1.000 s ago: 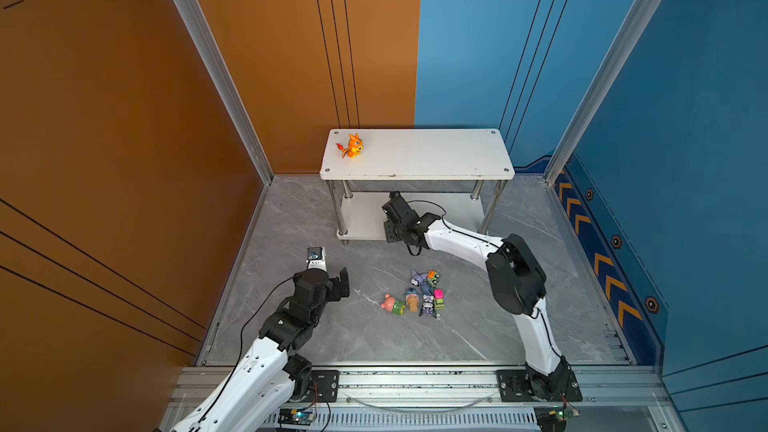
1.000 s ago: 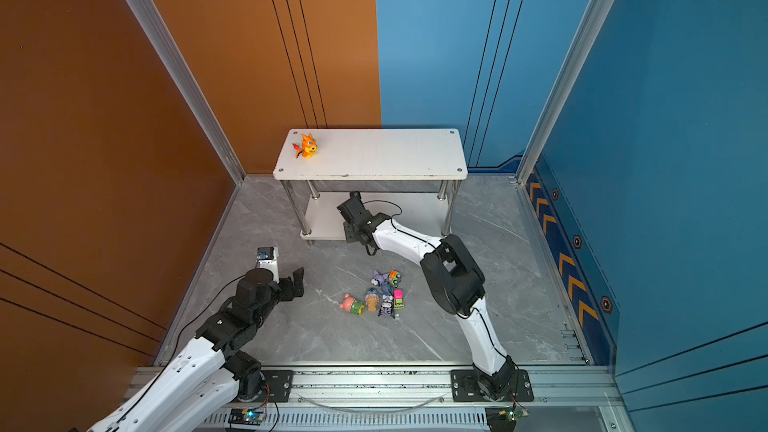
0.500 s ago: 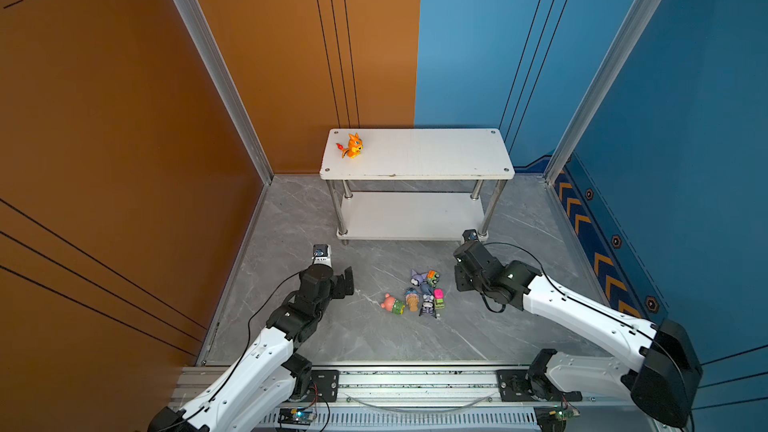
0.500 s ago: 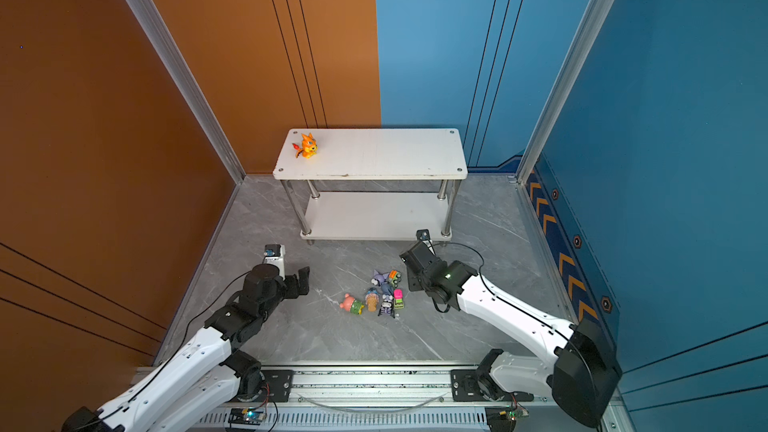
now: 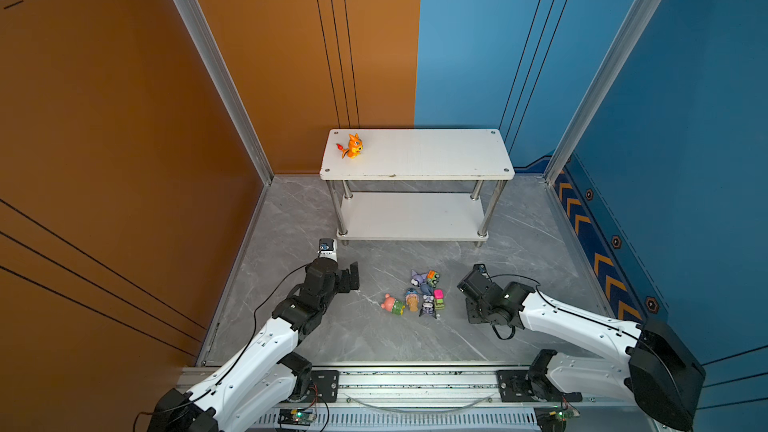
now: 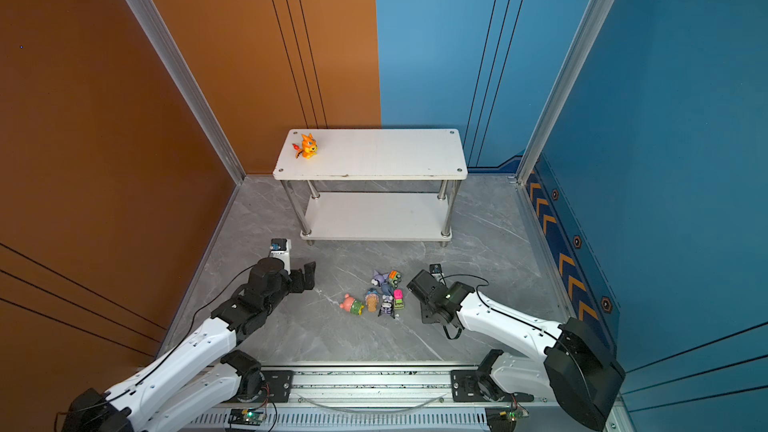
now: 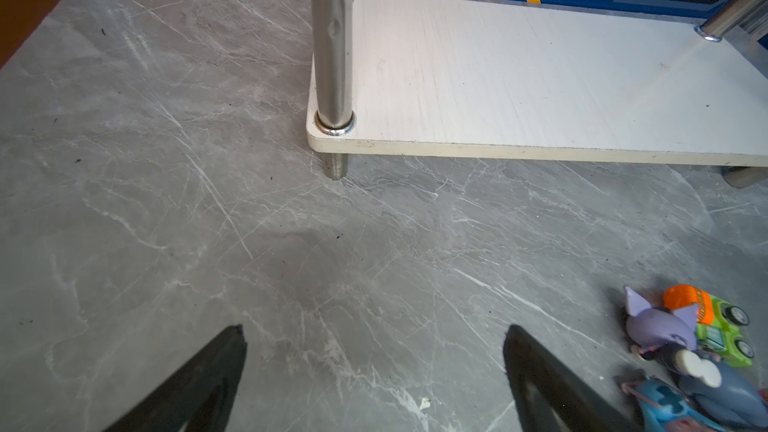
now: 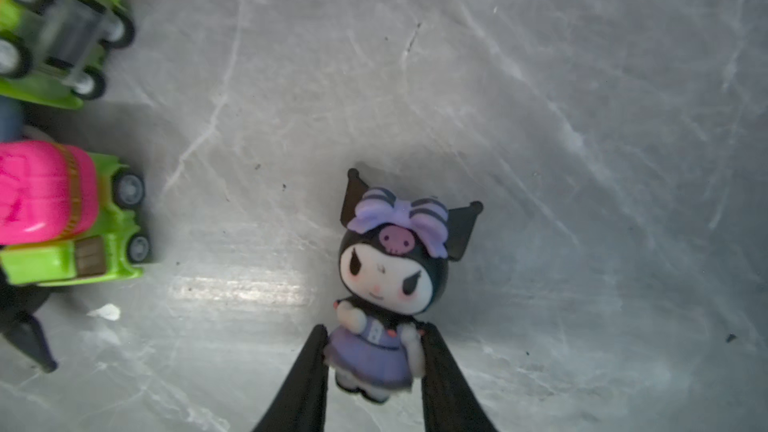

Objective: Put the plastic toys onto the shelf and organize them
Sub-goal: 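Lift the Kuromi figure with the right gripper and pull it back toward the pile, then hold the Kuromi figure in the right gripper above the floor beside the pile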

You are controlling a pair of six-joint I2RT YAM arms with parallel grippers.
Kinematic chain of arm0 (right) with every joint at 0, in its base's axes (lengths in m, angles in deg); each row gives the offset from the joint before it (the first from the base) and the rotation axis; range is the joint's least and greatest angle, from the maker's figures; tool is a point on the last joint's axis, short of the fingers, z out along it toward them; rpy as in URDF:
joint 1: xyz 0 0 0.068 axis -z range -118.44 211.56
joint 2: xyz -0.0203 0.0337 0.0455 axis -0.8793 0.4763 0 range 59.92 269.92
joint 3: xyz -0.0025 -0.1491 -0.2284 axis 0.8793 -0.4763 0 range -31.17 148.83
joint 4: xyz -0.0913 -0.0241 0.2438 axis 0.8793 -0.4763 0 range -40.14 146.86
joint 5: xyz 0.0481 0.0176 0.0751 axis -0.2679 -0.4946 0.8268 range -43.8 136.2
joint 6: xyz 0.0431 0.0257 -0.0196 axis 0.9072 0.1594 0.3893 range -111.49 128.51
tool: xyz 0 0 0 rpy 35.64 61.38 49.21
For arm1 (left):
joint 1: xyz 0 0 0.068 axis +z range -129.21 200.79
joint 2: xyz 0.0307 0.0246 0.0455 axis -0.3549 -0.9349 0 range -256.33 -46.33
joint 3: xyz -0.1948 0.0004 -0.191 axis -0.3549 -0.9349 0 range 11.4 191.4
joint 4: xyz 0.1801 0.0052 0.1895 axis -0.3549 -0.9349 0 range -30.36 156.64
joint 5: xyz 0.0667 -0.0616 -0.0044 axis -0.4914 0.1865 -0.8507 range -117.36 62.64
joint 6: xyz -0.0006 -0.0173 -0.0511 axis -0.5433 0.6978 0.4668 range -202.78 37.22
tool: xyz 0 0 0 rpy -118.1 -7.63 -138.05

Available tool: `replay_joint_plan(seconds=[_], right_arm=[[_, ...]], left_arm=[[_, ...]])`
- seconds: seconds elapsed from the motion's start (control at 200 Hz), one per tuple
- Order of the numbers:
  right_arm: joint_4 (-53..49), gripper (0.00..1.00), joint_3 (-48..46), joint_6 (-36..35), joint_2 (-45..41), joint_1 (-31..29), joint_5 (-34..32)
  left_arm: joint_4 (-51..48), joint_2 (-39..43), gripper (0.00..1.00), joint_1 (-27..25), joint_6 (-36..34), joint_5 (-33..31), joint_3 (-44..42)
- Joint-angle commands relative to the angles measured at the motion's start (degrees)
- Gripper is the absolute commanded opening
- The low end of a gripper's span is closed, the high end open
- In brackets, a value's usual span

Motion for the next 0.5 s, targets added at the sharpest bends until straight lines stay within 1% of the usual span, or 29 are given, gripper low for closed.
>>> replay_joint_plan(seconds=[0.0,0.165,0.25,0.4,0.496], right_arm=[[1.7,0.34,-1.4,1.7,0.5,-0.3,1.0],[2.6,0.42,-3.4,2.8,1.9,-0.3,3.5],[2.2,0.49,-3.6,3.1,2.6,-0.3,4.2],[0.4,0.61,-1.6,2.2,3.9,0.9,6.8],[-2.7,0.62,1.2,1.0,4.8,2.8,9.3]], left_arm=[[0.9,-0.3,0.98,-0.5,0.1,0.7,1.4],[1.2,-0.6,0.98,-0.6,-0.2,0.6,1.3],[1.4,-0.7,0.98,-0.5,-0.2,0.6,1.4],[1.7,-0.8,0.98,-0.6,-0.2,0.7,1.2],[1.5,-0.8,0.98,-0.6,-0.5,0.7,1.2]])
